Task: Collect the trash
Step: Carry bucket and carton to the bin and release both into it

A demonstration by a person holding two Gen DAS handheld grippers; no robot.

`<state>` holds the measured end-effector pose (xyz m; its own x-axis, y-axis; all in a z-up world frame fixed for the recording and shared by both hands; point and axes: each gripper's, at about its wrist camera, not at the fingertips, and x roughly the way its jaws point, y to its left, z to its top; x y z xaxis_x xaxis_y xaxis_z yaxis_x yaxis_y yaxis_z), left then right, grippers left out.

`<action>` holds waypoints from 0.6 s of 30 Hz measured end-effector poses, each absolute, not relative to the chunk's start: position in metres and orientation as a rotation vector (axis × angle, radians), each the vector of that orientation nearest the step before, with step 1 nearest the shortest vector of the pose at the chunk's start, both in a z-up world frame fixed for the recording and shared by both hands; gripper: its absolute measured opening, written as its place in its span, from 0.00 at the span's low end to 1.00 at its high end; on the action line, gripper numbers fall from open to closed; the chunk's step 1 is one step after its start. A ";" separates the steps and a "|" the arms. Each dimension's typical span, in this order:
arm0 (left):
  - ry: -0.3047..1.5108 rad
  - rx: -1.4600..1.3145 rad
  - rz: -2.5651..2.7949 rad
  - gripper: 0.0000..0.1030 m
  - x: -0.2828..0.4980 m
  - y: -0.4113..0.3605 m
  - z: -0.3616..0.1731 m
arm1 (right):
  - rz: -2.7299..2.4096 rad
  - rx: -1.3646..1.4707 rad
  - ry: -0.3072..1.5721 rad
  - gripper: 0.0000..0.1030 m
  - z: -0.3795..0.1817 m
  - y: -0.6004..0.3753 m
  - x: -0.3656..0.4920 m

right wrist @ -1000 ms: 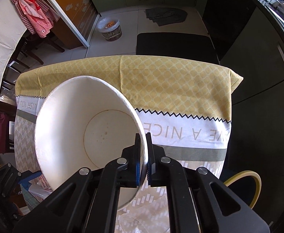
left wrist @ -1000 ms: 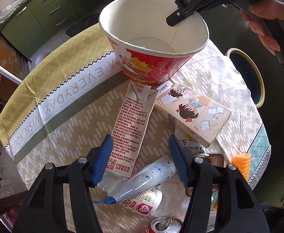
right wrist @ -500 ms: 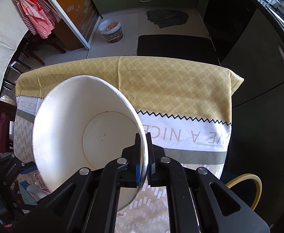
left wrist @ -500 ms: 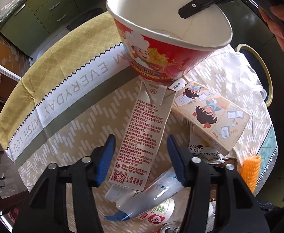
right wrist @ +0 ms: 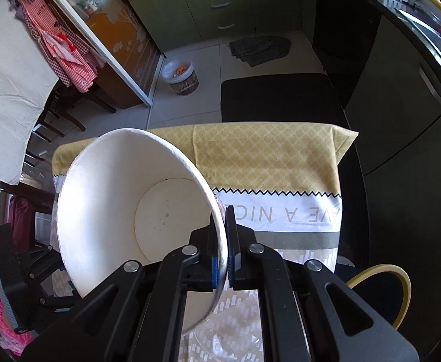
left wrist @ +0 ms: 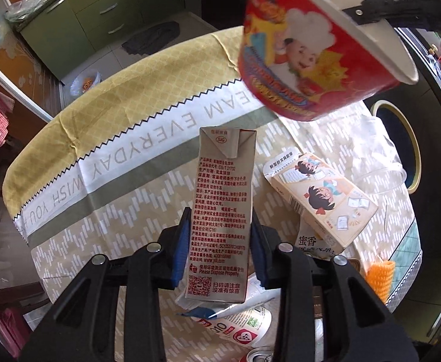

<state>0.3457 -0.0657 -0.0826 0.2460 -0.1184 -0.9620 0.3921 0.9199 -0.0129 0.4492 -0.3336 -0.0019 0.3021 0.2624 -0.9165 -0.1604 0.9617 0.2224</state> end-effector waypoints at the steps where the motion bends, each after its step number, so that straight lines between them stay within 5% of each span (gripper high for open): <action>1: 1.267 0.245 -0.345 0.33 0.344 -0.064 -0.078 | 0.281 0.101 1.216 0.05 0.008 -0.341 0.443; 9: 1.199 0.241 -0.331 0.33 0.314 -0.070 -0.046 | 0.192 0.143 1.179 0.05 0.040 -0.438 0.375; 18: 1.125 0.219 -0.386 0.33 0.289 -0.099 -0.012 | -0.012 0.229 1.322 0.05 -0.059 -0.561 0.314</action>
<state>0.2895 -0.0991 -0.0122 0.3744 -0.1894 -0.9077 0.4074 0.9130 -0.0225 0.3144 -0.5609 -0.0588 0.2498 0.1215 -0.9606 0.1382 0.9775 0.1596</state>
